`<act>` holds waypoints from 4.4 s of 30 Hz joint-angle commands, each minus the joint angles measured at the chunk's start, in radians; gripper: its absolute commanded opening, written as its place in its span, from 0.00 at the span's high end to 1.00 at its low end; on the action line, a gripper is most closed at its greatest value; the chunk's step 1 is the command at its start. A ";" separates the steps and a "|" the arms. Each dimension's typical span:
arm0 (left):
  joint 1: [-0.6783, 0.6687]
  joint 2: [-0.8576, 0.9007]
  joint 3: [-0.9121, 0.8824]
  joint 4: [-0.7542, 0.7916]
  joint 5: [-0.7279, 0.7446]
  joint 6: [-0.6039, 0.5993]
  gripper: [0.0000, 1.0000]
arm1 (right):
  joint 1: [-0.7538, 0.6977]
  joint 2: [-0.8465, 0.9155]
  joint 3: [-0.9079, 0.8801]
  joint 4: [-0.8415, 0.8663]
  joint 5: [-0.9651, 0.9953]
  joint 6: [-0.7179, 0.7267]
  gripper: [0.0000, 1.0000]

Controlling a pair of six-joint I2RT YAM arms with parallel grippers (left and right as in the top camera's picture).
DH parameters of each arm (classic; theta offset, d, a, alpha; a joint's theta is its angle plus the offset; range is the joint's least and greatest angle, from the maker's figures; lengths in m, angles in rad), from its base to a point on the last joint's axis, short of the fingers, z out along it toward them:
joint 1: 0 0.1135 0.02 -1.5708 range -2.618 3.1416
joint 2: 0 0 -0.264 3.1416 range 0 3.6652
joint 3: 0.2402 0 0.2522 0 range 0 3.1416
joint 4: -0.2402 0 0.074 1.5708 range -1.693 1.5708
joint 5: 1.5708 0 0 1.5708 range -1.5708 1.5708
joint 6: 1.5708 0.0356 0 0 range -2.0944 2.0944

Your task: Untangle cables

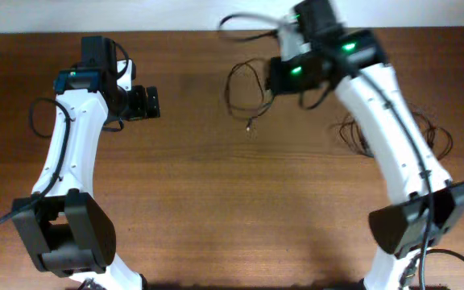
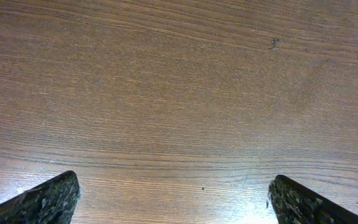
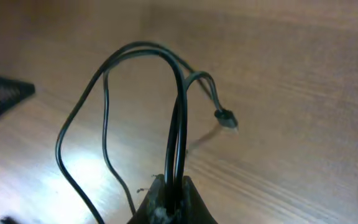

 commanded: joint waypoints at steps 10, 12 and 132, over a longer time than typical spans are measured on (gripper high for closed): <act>0.001 -0.002 0.003 -0.001 0.003 -0.010 0.01 | -0.436 0.033 -0.190 -0.016 0.102 -0.010 0.96; 0.001 -0.002 0.003 -0.001 0.003 -0.010 0.01 | -0.498 0.039 -0.229 -0.008 0.121 -0.002 0.96; 0.001 -0.002 0.003 -0.001 0.004 -0.010 0.01 | -0.439 0.038 -0.483 0.269 0.050 -0.314 0.02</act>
